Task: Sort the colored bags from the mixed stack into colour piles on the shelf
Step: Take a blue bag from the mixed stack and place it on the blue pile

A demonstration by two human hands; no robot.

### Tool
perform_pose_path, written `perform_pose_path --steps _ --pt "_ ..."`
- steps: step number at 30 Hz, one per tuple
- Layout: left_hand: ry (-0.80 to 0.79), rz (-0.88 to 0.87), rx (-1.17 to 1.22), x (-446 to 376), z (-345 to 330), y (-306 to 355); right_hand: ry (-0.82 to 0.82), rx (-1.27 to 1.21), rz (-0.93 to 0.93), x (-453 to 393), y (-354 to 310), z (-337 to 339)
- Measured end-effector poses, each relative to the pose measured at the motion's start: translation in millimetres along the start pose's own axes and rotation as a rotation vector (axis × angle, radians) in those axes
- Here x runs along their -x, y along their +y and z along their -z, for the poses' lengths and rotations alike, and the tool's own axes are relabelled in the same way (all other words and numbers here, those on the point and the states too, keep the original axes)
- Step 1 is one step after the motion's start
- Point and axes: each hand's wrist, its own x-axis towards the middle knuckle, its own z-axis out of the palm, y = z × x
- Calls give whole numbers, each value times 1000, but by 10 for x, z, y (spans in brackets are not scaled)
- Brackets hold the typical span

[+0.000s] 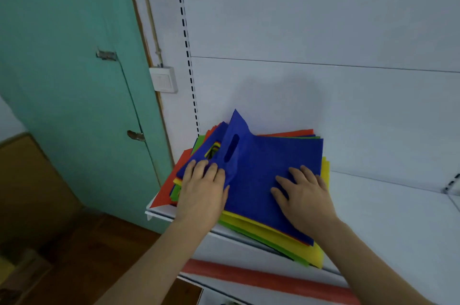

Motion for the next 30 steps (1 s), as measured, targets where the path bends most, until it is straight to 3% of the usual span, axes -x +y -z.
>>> perform_pose_path --steps 6,12,17,24,30 --pt "-15 89 0 53 21 36 75 77 -236 275 -167 -3" --pt "-6 -38 108 136 -5 233 43 84 -432 430 -210 22" --pt "-5 -102 223 146 19 301 33 -215 -564 440 63 46" --pt "-60 62 88 114 46 283 185 -491 -573 434 278 85" --pt "-44 -83 163 159 29 477 260 -665 -670 441 360 71"
